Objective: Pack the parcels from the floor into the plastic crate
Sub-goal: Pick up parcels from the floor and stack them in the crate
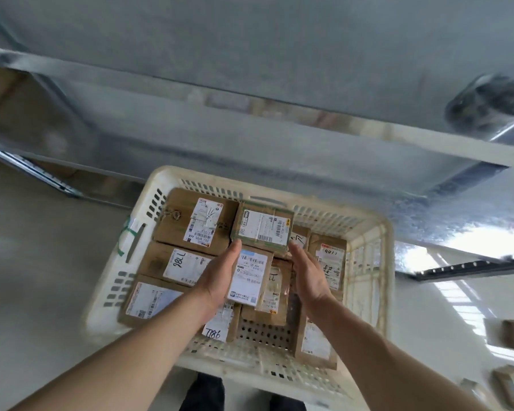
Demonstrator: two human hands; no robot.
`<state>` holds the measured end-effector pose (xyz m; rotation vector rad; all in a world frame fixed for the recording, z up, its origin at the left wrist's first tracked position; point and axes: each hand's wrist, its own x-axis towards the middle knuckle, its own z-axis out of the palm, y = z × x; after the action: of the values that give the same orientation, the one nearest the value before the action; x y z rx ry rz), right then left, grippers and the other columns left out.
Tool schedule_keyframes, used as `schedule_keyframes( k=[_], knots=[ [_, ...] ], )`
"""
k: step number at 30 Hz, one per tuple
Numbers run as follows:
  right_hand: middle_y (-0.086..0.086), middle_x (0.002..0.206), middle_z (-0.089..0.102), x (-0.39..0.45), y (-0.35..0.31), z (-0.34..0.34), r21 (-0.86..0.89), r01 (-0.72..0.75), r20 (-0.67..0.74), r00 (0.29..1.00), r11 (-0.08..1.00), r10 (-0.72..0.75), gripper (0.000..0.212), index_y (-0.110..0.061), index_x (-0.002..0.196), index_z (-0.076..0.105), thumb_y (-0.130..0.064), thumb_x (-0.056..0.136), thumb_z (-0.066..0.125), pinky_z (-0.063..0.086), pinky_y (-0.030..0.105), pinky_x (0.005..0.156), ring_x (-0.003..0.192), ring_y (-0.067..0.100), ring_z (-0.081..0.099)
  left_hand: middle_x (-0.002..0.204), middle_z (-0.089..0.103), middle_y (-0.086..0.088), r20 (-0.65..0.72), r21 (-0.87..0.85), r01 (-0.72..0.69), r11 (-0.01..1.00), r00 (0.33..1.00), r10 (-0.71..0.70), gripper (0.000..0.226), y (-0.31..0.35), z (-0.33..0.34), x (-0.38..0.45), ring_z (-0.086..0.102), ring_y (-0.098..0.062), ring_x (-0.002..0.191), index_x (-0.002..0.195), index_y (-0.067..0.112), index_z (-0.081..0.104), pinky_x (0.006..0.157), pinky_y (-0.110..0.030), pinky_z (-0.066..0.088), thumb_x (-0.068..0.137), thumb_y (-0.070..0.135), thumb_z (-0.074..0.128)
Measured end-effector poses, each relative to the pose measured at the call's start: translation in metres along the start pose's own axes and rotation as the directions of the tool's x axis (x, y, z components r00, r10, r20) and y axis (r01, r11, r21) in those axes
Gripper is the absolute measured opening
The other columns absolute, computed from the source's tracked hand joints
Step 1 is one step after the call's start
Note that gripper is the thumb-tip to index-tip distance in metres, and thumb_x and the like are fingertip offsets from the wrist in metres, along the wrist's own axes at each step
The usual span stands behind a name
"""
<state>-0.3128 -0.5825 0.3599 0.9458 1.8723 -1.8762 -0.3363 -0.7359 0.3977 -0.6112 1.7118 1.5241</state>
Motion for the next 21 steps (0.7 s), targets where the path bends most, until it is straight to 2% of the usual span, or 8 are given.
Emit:
schedule_keyframes(
  k=[2, 4, 5, 7, 9, 12, 16, 21],
  knots=[
    [-0.007, 0.142, 0.059, -0.02, -0.023, -0.012, -0.02, 0.052, 0.0, 0.999, 0.998, -0.052, 0.062, -0.024, 0.143, 0.057, -0.065, 0.096, 0.048, 0.033, 0.039, 0.109, 0.128, 0.011, 0.05, 0.111, 0.059, 0.013, -0.036, 0.003, -0.033, 0.999, 0.999, 0.033, 0.036, 0.018, 0.011, -0.027, 0.046, 0.004, 0.066, 0.107, 0.032, 0.058, 0.046, -0.019, 0.046, 0.103, 0.048, 0.025],
    [-0.004, 0.146, 0.058, -0.04, -0.043, -0.024, -0.035, 0.12, 0.003, 0.993, 0.992, -0.12, 0.074, -0.022, 0.143, 0.058, -0.07, 0.088, 0.046, 0.033, 0.034, 0.107, 0.132, 0.013, 0.05, 0.089, 0.056, 0.018, -0.08, 0.001, -0.077, 0.997, 0.994, 0.077, 0.035, 0.033, 0.022, -0.05, 0.048, 0.006, 0.067, 0.108, 0.032, 0.055, 0.054, -0.02, 0.044, 0.103, 0.049, 0.025],
    [-0.002, 0.145, 0.059, -0.051, -0.053, -0.03, -0.033, 0.138, 0.01, 0.99, 0.99, -0.138, 0.075, -0.02, 0.142, 0.059, -0.07, 0.088, 0.045, 0.033, 0.032, 0.105, 0.132, 0.013, 0.05, 0.092, 0.058, 0.016, -0.077, -0.013, -0.099, 0.995, 0.992, 0.097, 0.038, 0.037, 0.025, -0.056, 0.052, 0.003, 0.073, 0.116, 0.03, 0.055, 0.063, -0.021, 0.043, 0.102, 0.051, 0.026],
    [-0.004, 0.143, 0.059, -0.073, -0.071, -0.041, -0.028, 0.165, 0.022, 0.986, 0.986, -0.164, 0.071, -0.018, 0.14, 0.061, -0.068, 0.092, 0.044, 0.033, 0.029, 0.101, 0.132, 0.013, 0.05, 0.13, 0.058, 0.006, -0.058, -0.036, -0.114, 0.993, 0.992, 0.112, 0.058, 0.045, 0.031, -0.069, 0.055, -0.011, 0.109, 0.139, 0.027, 0.048, 0.09, -0.036, 0.04, 0.097, 0.062, 0.028],
    [-0.012, 0.137, 0.057, -0.091, -0.084, -0.053, -0.027, 0.189, 0.02, 0.982, 0.982, -0.189, 0.061, -0.019, 0.14, 0.061, -0.062, 0.099, 0.044, 0.032, 0.029, 0.103, 0.128, 0.009, 0.049, 0.156, 0.036, 0.005, -0.064, -0.016, -0.156, 0.988, 0.986, 0.155, 0.07, 0.054, 0.037, -0.085, 0.036, -0.023, 0.139, 0.148, 0.03, 0.039, 0.104, -0.052, 0.031, 0.092, 0.071, 0.029],
    [-0.004, 0.143, 0.058, -0.11, -0.097, -0.07, -0.015, 0.203, 0.027, 0.979, 0.979, -0.202, 0.054, -0.023, 0.142, 0.056, -0.057, 0.101, 0.044, 0.036, 0.046, 0.113, 0.118, 0.008, 0.053, 0.159, 0.029, 0.008, -0.062, 0.01, -0.218, 0.976, 0.974, 0.218, 0.074, 0.069, 0.044, -0.11, 0.026, -0.026, 0.145, 0.151, 0.033, 0.033, 0.105, -0.053, 0.029, 0.09, 0.074, 0.026],
    [-0.008, 0.124, 0.056, -0.138, -0.117, -0.086, 0.022, 0.238, -0.037, 0.971, 0.971, -0.238, 0.047, -0.02, 0.138, 0.058, -0.049, 0.104, 0.045, 0.04, 0.049, 0.107, 0.081, -0.004, 0.056, 0.157, 0.032, 0.007, -0.01, 0.064, -0.27, 0.961, 0.963, 0.271, 0.074, 0.089, 0.053, -0.138, 0.029, -0.027, 0.143, 0.146, 0.035, 0.04, 0.097, -0.046, 0.032, 0.087, 0.077, 0.027],
    [-0.017, 0.106, 0.061, -0.177, -0.135, -0.1, 0.073, 0.327, -0.135, 0.939, 0.942, -0.316, 0.021, -0.035, 0.104, 0.063, -0.05, 0.103, 0.049, 0.042, 0.042, 0.099, 0.096, 0.003, 0.055, 0.156, 0.036, 0.008, 0.112, 0.163, -0.373, 0.913, 0.927, 0.359, 0.095, 0.103, 0.056, -0.163, 0.029, -0.027, 0.144, 0.143, 0.038, 0.043, 0.111, -0.057, 0.028, 0.068, 0.095, 0.029]
  ],
)
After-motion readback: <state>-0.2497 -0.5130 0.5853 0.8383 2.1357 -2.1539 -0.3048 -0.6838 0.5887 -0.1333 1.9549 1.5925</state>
